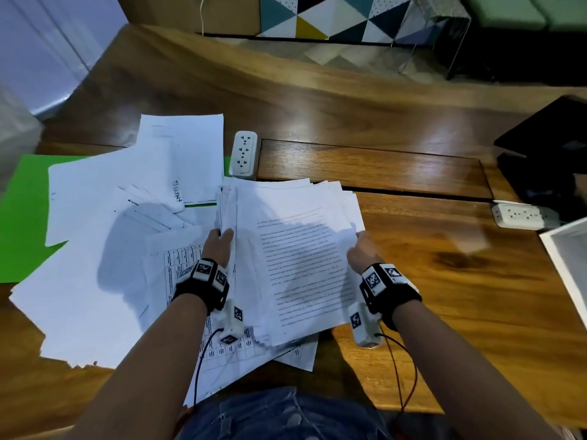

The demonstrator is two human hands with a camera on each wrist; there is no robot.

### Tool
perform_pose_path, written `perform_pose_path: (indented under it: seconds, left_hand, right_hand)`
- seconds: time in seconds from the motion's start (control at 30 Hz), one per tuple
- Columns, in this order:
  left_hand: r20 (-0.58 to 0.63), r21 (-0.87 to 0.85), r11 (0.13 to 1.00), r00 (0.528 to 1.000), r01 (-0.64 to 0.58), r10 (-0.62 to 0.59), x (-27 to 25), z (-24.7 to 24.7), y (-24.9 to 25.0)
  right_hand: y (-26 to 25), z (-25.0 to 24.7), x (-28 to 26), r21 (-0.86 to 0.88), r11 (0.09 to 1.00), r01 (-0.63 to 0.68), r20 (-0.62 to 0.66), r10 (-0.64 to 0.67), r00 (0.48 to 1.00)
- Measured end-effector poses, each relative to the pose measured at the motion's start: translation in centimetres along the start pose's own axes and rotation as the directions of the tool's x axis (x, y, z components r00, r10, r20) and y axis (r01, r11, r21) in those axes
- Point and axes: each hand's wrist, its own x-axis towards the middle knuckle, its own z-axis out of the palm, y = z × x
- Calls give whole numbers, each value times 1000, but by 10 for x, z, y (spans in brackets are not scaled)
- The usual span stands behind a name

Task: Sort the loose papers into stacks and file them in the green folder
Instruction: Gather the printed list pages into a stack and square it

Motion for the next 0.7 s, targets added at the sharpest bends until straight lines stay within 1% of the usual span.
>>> perform_pose_path:
  seconds: [0.03, 0.1, 0.17, 0.23, 0.27, 0.33, 0.4, 0.47, 0.57, 0.63, 0.7]
  left_hand:
    - [-14, 32, 999, 1000, -15, 16, 0, 0, -3]
    - [-26, 77, 996, 998, -46, 48, -1, -1, -7]
    - [-43, 99, 993, 997, -59, 63, -1, 0, -9]
    - [-59, 110, 992, 996, -63, 69, -1, 1, -11]
    - [-68, 110, 992, 995, -61, 69, 0, 1, -12]
    - [-80, 105, 993, 995, -57, 66, 0, 3, -12]
    - [-66, 90, 995, 997, -38, 44, -2, 5, -9]
    - [-23, 90, 996, 1000, 6, -3, -4, 6, -2]
    - [29, 189, 981, 998, 48, -54, -6, 4, 8]
    - [55, 259, 964, 996, 58, -74, -7, 0, 11]
    - [85, 260, 964, 993, 60, -84, -6, -3, 11]
  right_hand:
    - [5, 0, 2, -26, 1000, 11, 7, -11, 1000]
    - [15, -1, 7, -14, 1000, 14, -2, -14, 1000]
    - [21, -5, 11, 33, 999, -32, -81, 35, 996]
    - [24, -8, 14, 100, 989, -105, -143, 119, 983]
    - [25, -9, 14, 126, 983, -133, -151, 152, 977]
    - [24, -7, 14, 163, 976, -148, -163, 175, 971]
    - [18, 0, 11, 161, 979, -127, -157, 152, 976]
    - [9, 11, 6, 122, 991, -58, -133, 74, 988]
    - [-3, 24, -1, 40, 998, 46, -103, -42, 994]
    - [-5, 19, -2, 0, 998, 66, -90, -65, 994]
    - [-2, 6, 4, -50, 997, 63, -93, -68, 993]
